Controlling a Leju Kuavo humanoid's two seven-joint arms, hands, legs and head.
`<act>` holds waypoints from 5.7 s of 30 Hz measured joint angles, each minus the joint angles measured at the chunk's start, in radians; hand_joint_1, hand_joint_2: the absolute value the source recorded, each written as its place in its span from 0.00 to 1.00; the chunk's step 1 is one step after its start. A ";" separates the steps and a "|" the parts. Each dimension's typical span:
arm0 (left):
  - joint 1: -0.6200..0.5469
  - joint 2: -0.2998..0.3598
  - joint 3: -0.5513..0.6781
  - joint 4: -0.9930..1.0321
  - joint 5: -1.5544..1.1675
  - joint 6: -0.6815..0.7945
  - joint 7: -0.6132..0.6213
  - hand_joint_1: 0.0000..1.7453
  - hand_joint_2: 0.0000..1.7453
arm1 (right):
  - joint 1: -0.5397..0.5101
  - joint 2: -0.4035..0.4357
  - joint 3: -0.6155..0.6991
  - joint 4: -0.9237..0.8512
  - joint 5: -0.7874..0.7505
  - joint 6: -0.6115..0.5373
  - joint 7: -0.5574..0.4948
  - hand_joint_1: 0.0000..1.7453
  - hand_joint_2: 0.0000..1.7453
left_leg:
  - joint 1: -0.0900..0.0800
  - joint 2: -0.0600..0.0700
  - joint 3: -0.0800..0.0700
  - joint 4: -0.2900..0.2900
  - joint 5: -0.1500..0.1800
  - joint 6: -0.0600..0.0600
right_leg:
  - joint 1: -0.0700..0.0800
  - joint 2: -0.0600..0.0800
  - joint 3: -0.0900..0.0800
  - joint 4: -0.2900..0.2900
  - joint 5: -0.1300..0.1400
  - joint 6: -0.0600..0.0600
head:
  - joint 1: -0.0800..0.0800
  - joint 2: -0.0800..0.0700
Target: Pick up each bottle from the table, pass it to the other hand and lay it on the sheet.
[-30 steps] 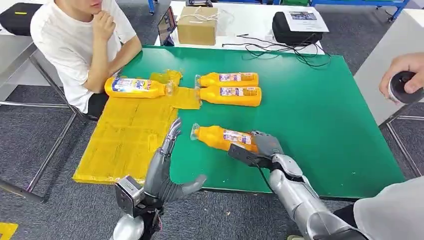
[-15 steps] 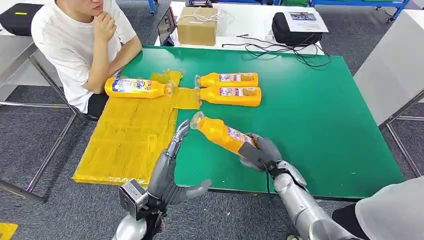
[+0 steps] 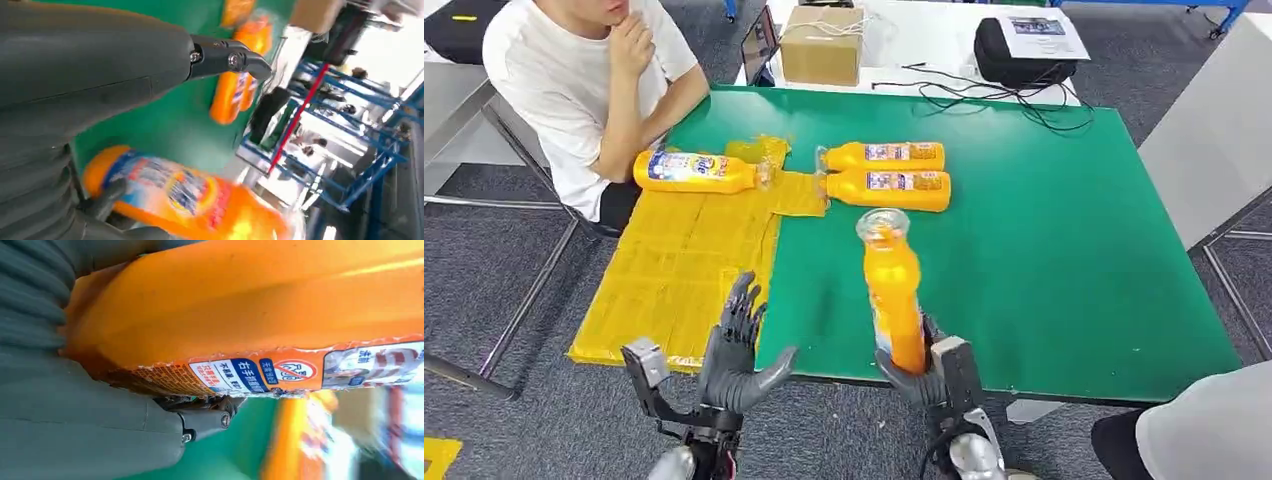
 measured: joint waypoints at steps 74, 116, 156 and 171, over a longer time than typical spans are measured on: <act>-0.067 0.043 -0.080 0.106 0.132 -0.214 0.130 0.00 1.00 | -0.077 -0.060 0.397 0.131 0.099 0.189 0.010 1.00 1.00 | -0.001 -0.004 -0.002 0.000 0.000 0.001 | -0.001 -0.003 -0.001 0.000 0.000 0.001 | 0.000 0.000; -0.082 0.021 -0.103 0.087 -0.325 0.116 0.061 1.00 1.00 | -0.029 0.027 0.348 -0.009 0.057 -0.068 0.050 0.00 0.00 | -0.001 -0.004 -0.003 0.000 0.000 0.000 | -0.001 -0.003 -0.002 0.000 0.000 0.001 | 0.000 0.000; -0.261 0.021 0.211 0.226 -0.882 0.568 0.022 1.00 1.00 | -0.020 0.056 0.272 -0.084 -0.009 -0.137 -0.017 0.00 0.00 | 0.000 -0.004 -0.003 0.000 0.001 0.001 | 0.000 -0.003 -0.002 0.000 0.000 0.000 | 0.000 0.000; -0.462 0.065 0.176 0.526 -1.177 0.308 0.188 1.00 1.00 | -0.032 0.074 0.269 -0.084 -0.039 -0.065 -0.017 0.00 0.00 | 0.000 -0.003 -0.003 0.000 0.001 0.000 | 0.000 -0.003 -0.003 0.000 0.000 0.000 | 0.000 0.000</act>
